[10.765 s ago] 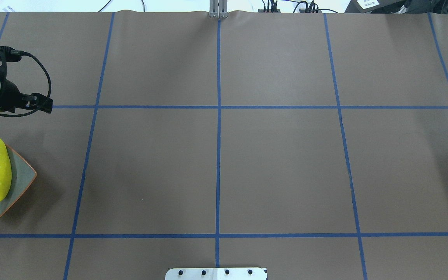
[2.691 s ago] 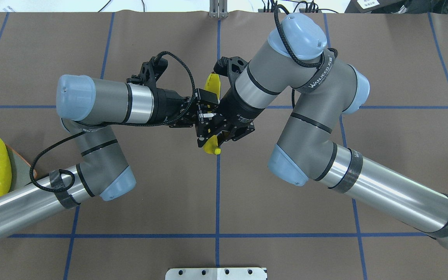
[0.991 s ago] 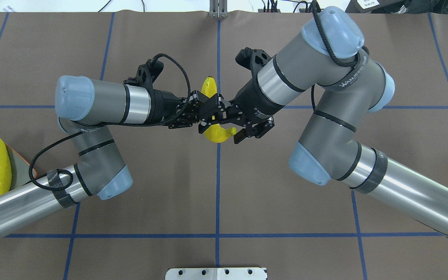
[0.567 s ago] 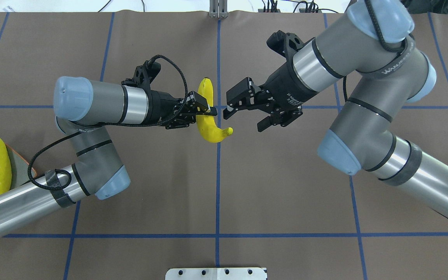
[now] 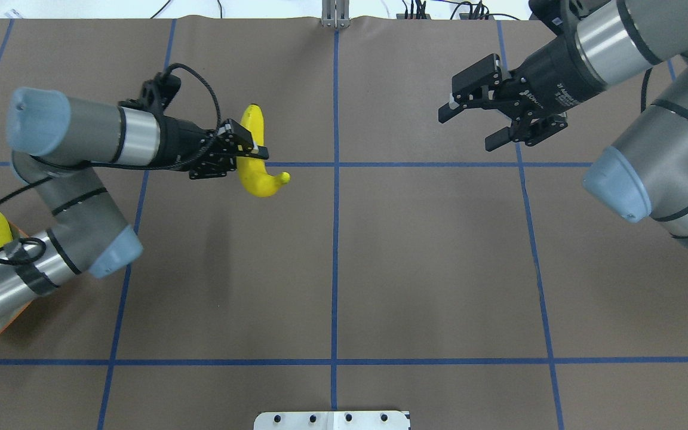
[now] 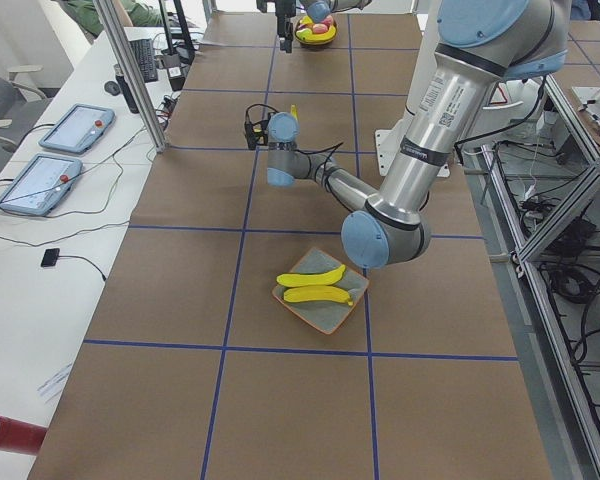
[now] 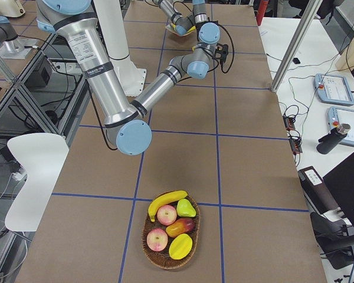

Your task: Transfer all bananas from basket to plate

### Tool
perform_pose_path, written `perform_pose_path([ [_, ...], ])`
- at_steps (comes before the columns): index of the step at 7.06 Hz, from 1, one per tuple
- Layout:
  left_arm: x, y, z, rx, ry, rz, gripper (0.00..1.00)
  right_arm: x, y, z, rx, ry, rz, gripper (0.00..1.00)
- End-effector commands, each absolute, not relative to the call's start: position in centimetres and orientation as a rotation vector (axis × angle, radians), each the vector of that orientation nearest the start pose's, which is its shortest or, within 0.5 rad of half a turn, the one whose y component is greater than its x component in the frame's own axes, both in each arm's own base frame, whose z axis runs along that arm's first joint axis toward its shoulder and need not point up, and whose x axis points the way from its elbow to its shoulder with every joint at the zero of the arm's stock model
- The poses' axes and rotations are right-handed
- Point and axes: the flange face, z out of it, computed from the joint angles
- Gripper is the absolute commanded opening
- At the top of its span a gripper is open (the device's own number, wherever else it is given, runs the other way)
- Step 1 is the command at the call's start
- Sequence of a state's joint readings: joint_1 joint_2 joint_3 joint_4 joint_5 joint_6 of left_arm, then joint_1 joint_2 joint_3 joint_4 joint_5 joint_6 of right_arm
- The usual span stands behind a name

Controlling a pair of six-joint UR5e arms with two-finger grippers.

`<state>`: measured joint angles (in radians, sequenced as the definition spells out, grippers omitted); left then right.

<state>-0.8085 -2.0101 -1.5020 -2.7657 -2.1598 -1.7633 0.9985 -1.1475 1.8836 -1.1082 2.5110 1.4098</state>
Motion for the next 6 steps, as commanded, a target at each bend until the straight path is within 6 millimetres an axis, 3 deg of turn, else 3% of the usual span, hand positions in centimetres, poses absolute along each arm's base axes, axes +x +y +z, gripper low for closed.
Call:
perform_pose_path([
  [1,28.4,-52.3,38.2,-0.045,1.488,-0.385,0.00,-23.1,-50.5,26.7,-0.004,-1.289,0.144,1.00],
  [2,26.6,-50.1,42.0,-0.029,1.446,-0.366,0.00,-22.6,-50.9,29.9,0.030,-1.239,0.135,1.00],
  [3,25.1,-47.7,44.2,-0.067,1.424,-0.344,0.00,-22.0,-51.4,32.5,0.058,-1.185,0.121,1.00],
  [5,21.3,-43.4,47.5,-0.095,1.385,-0.384,0.00,-21.6,-52.2,35.6,0.091,-1.048,0.065,1.00],
  [6,19.2,-41.6,49.0,-0.091,1.363,-0.405,0.00,-21.2,-52.0,38.1,0.104,-0.982,0.038,1.00],
])
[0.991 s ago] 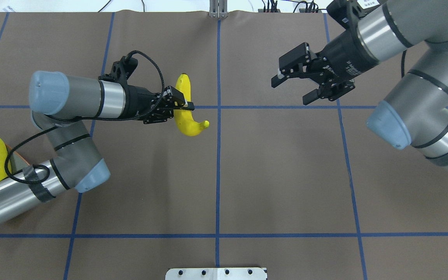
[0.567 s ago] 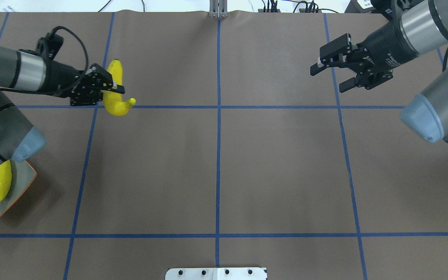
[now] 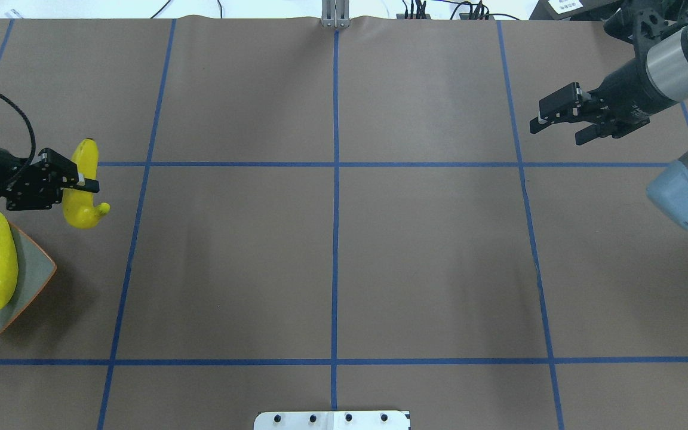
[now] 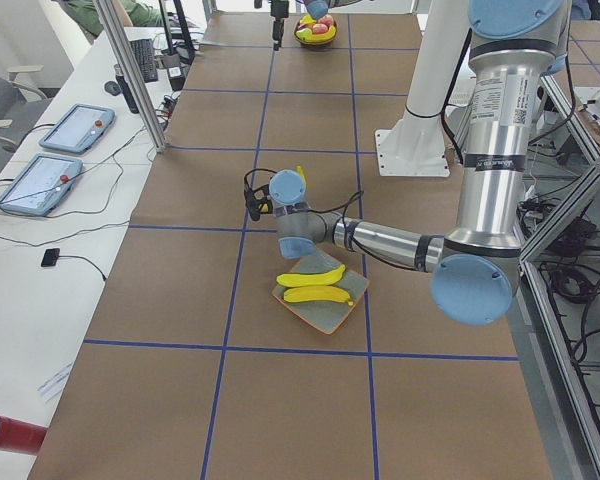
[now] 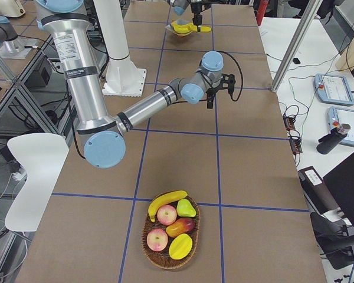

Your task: Transfer all bananas from basket to plate

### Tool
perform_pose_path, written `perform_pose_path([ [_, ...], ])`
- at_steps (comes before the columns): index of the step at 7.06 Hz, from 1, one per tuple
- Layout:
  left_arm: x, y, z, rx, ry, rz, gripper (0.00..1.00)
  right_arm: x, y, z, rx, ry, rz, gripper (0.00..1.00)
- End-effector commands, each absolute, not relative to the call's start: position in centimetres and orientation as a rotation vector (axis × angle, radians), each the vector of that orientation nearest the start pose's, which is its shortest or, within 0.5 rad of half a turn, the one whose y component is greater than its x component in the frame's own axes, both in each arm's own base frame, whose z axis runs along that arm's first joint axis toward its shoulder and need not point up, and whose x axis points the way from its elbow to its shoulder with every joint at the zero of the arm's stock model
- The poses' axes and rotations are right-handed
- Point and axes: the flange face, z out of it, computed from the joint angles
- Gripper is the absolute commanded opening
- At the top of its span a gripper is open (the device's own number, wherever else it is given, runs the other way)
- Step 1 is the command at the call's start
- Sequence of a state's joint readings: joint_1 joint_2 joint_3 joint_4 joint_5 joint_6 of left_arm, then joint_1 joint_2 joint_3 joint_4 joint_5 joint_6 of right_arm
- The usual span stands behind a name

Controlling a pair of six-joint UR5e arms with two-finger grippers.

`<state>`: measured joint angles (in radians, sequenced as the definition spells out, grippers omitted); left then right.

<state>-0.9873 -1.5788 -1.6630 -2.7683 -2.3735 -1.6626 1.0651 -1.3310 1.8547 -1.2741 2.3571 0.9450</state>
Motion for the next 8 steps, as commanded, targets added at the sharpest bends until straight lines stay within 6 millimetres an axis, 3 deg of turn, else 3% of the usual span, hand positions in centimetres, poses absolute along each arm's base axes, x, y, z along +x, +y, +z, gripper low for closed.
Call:
perform_pose_path([
  [1,17.9,-39.8,51.6,-0.082,1.322,-0.390,0.00,-20.5,-51.9,39.3,0.116,-0.963,0.017,1.00],
  [3,16.4,-37.6,54.8,-0.072,1.267,-0.382,0.00,-20.3,-51.5,40.5,0.111,-0.948,0.009,1.00],
  [5,15.8,-36.8,56.9,-0.052,1.226,-0.384,0.00,-20.3,-51.4,40.9,0.113,-0.936,0.015,1.00],
  [8,15.9,-36.2,58.2,-0.071,1.206,-0.386,0.00,-20.4,-51.6,41.3,0.107,-0.931,0.017,1.00],
])
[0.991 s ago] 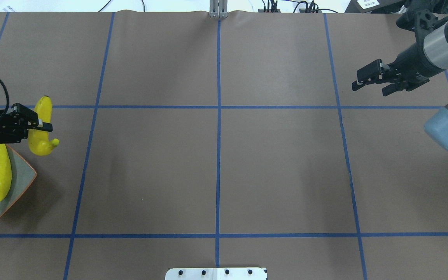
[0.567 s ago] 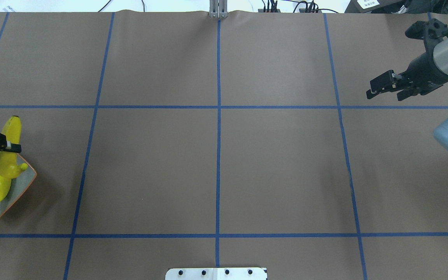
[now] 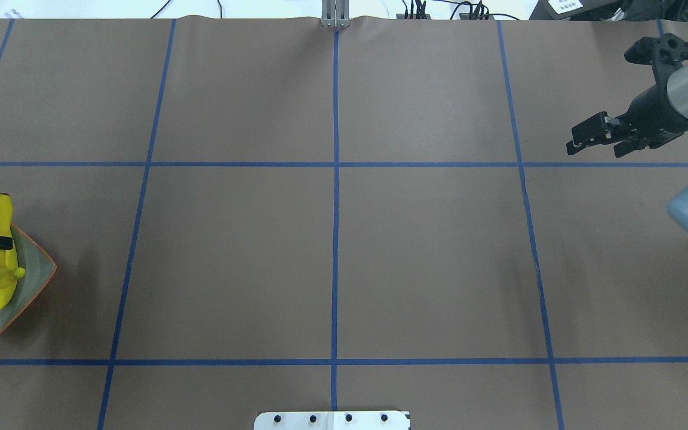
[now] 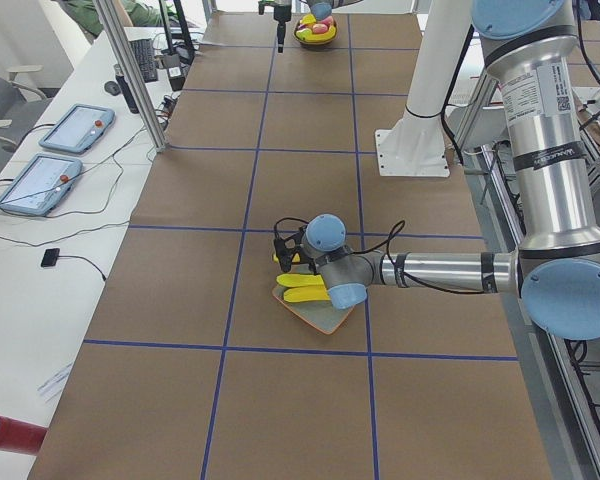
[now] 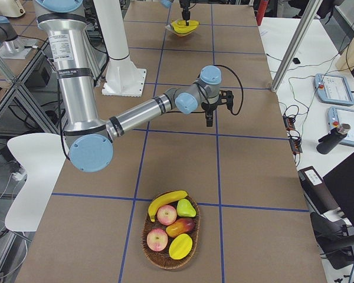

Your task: Transfer all bananas from basket to plate

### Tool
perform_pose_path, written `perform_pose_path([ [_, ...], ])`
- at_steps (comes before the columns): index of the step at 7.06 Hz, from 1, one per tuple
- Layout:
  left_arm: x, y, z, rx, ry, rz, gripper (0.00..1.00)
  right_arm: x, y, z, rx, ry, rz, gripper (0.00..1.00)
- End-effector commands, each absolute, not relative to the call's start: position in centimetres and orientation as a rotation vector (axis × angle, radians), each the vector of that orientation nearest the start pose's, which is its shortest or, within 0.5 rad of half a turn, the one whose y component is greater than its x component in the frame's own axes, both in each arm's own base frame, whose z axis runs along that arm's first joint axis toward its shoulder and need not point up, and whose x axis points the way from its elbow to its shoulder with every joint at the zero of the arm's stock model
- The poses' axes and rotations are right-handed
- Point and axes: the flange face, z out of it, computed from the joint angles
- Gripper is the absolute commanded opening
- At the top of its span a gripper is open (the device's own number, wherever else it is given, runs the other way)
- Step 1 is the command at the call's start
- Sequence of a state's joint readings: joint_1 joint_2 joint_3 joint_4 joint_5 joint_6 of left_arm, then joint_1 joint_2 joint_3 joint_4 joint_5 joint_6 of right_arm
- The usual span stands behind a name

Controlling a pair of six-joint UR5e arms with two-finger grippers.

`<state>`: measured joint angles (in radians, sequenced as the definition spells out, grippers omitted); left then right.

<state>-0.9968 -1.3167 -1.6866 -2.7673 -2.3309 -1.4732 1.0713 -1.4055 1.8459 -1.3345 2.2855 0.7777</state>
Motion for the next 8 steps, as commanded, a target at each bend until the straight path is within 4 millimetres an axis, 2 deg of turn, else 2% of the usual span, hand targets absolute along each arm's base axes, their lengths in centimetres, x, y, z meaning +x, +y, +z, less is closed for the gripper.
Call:
perform_pose_path([
  [1,15.99,-36.23,58.10,-0.071,1.207,-0.383,0.00,-20.46,-51.69,41.61,0.104,-0.926,0.021,1.00],
  [7,16.73,-36.38,58.77,-0.084,1.197,-0.376,0.00,-20.41,-51.77,41.97,0.114,-0.908,0.026,1.00],
  [8,16.87,-36.59,58.91,-0.085,1.195,-0.377,0.18,-20.39,-51.73,42.05,0.113,-0.908,0.027,1.00],
])
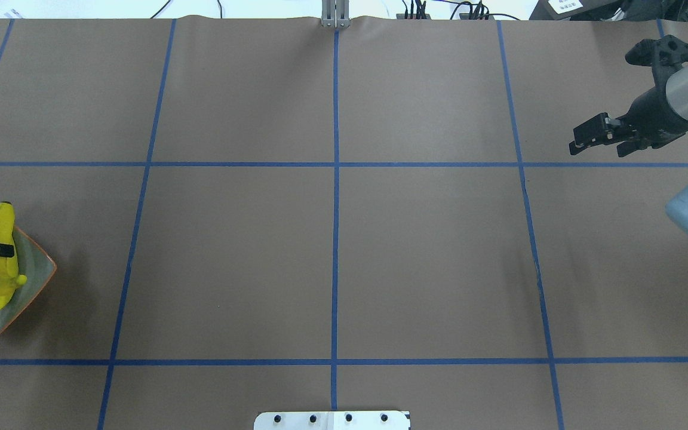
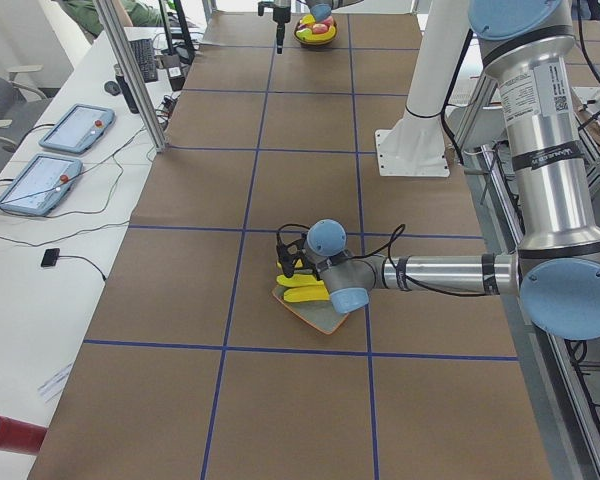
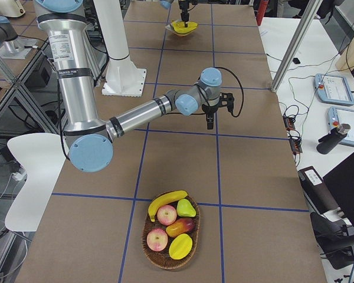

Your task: Transfer all bananas from basket to plate

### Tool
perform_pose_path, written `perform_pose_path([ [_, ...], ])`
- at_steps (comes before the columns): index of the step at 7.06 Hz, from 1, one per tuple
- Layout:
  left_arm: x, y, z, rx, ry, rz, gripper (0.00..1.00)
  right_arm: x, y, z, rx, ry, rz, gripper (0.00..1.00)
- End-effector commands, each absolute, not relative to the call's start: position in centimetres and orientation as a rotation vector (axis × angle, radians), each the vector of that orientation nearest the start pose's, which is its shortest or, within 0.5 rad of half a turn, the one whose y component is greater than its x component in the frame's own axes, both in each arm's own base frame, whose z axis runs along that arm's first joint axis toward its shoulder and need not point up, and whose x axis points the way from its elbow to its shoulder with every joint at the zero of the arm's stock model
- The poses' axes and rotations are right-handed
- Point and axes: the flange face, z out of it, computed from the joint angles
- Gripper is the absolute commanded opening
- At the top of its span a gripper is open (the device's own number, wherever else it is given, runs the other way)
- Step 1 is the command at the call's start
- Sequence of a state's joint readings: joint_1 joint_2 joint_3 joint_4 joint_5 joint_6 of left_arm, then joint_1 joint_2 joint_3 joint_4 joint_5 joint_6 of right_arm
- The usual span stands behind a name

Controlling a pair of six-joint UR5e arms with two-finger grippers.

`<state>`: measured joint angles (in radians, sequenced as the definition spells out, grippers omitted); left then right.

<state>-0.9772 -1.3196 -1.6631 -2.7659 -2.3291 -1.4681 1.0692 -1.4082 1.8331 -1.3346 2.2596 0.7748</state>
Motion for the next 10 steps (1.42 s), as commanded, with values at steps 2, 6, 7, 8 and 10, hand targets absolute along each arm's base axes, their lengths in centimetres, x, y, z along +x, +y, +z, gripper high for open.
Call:
perform_pose_path([
  [2,16.8,-36.6,59.4,-0.040,1.179,-0.351,1.00,-20.6,-52.0,42.5,0.107,-0.904,0.027,1.00],
  [6,16.9,-36.8,59.5,-0.034,1.184,-0.326,1.00,-20.5,-52.0,42.6,0.103,-0.909,0.012,1.00],
  [7,16.1,-37.0,59.4,-0.007,1.187,-0.294,1.00,-20.0,-52.1,43.1,0.115,-0.903,-0.015,1.00],
  [8,14.8,-37.4,59.5,-0.008,1.193,-0.298,1.00,-18.8,-51.9,44.8,0.121,-0.884,-0.036,1.00],
  [10,13.8,-38.5,59.6,0.035,1.135,-0.242,1.00,-15.2,-51.8,49.3,0.141,-0.834,-0.098,1.00],
])
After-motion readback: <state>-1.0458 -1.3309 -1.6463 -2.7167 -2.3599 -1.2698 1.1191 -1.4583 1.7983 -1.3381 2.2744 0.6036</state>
